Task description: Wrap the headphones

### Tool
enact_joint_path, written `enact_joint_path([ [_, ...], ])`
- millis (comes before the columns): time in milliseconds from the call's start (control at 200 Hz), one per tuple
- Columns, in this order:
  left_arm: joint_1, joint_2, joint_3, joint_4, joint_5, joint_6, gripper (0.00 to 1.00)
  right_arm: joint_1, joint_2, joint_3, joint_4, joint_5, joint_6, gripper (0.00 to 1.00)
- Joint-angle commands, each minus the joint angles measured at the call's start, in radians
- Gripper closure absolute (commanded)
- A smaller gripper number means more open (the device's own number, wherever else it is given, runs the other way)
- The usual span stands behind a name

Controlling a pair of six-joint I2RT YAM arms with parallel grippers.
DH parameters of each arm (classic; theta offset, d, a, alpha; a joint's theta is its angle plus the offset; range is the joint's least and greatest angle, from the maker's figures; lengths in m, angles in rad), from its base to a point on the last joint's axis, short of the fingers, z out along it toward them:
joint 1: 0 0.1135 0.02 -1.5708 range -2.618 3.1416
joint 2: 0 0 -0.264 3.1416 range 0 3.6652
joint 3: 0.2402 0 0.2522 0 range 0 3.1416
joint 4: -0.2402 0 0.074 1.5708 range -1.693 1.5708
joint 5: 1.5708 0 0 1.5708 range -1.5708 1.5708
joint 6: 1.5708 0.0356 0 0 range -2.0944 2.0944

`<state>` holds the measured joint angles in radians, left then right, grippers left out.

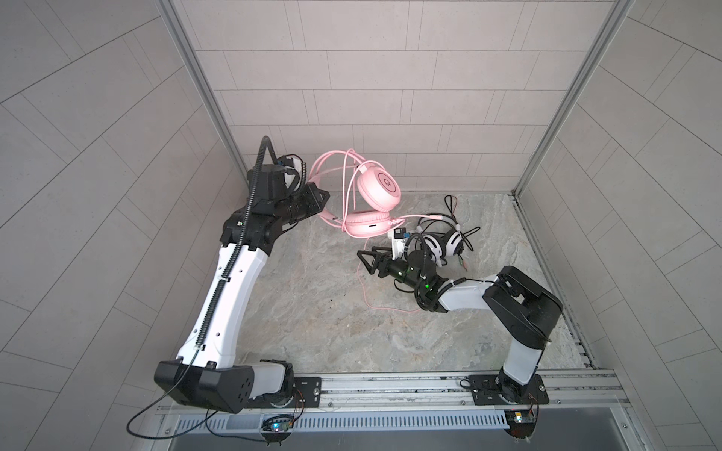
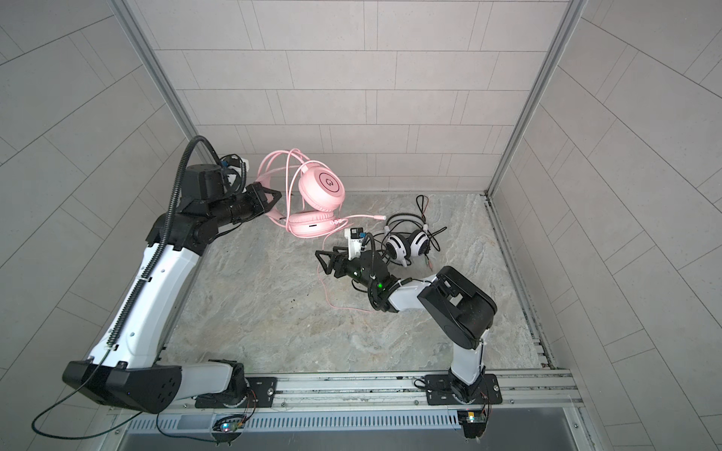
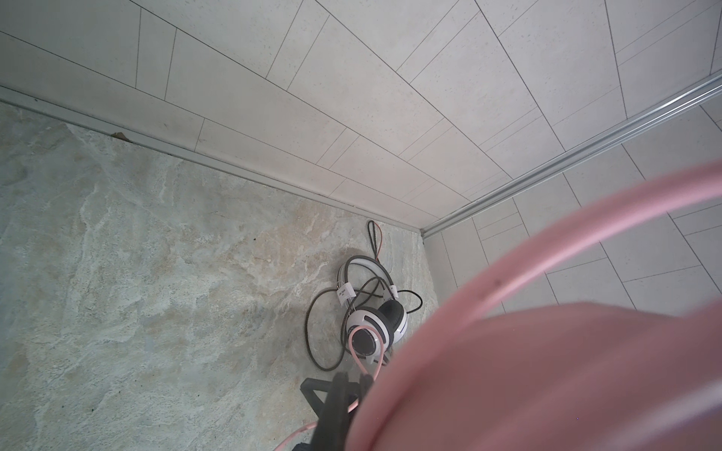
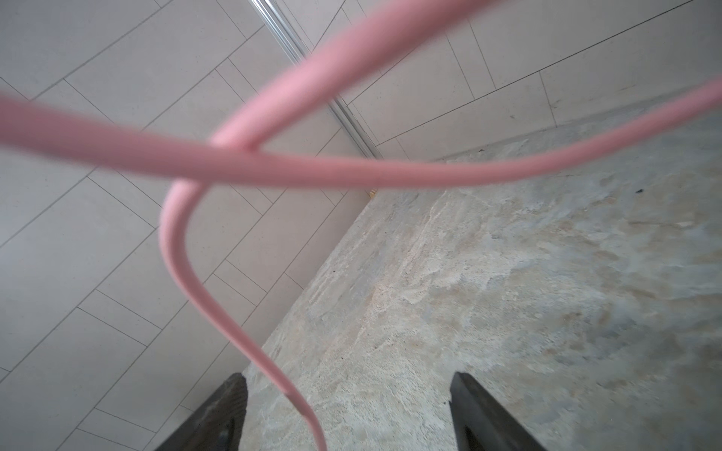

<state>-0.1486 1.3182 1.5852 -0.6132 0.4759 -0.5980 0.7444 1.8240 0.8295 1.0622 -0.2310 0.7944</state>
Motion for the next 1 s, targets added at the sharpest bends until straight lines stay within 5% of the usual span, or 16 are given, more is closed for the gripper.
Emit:
enact_joint_path([
  [0,0.003,-0.017,0.007,0.086,0.038,-0.048,1.00,0.015,0.023,0.033,0.091,0.063,0.081,0.22],
  [75,0.003,-0.016,0.002,0.095,0.044,-0.052,1.00,0.025,0.056,0.067,0.108,0.076,0.102,0.31],
  [245,0.007,-0.002,0.026,0.074,0.036,-0.034,1.00,0.033,0.108,0.081,0.148,0.032,0.144,0.85],
  [335,0.026,0.014,0.043,0.084,0.063,-0.048,1.00,0.030,0.087,0.022,0.113,0.056,0.129,0.97],
  [656,0.172,0.073,0.055,0.263,0.103,-0.286,1.00,0.025,0.063,-0.220,0.133,0.039,0.142,1.00],
  [996,0.224,0.142,0.103,0.300,-0.187,-0.437,1.00,0.075,0.049,-0.283,0.063,-0.022,0.114,1.00],
])
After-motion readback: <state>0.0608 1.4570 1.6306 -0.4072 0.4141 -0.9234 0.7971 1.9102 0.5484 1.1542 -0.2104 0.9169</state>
